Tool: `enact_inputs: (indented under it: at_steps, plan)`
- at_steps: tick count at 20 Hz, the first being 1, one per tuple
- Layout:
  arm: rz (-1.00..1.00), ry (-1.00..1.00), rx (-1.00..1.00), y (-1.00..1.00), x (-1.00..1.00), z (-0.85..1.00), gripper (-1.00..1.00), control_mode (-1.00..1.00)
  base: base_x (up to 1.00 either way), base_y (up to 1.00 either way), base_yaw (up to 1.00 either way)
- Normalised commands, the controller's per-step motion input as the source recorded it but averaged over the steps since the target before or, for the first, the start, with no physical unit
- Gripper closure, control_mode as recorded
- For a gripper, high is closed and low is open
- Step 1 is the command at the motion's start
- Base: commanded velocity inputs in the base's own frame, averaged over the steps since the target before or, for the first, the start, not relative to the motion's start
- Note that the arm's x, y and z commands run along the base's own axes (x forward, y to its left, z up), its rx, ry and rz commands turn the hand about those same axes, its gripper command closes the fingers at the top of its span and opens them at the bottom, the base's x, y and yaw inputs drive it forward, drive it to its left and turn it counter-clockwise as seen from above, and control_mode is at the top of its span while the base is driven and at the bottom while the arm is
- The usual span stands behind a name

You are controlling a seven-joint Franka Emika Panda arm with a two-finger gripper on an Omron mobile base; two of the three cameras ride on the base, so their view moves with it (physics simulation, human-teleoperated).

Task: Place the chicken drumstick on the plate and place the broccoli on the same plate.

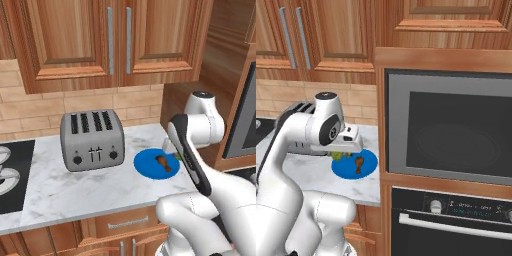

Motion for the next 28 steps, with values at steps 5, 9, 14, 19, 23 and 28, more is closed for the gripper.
enact_inputs:
  at_steps: [5,9,14,19,23,28]
  plan:
    - [0.01,0.00,0.00,0.26,0.72,-0.26,1.00,-1.00,0.00,0.00,0.00]
    - [0.01,0.03,0.00,0.29,0.59,-0.33,1.00,-1.00,0.00,0.00,0.00]
    - [0.01,0.03,0.00,0.18,0.51,-0.33,1.00,-1.00,0.00,0.00,0.00]
    - [0.04,0.05,0.00,0.05,0.28,-0.40,1.00,-1.00,0.00,0.00,0.00]
    - [0.04,0.05,0.00,0.01,0.19,-0.42,1.00,-1.00,0.00,0.00,0.00]
    - [0.03,0.03,0.00,0.03,0.22,-0.40,1.00,-1.00,0.00,0.00,0.00]
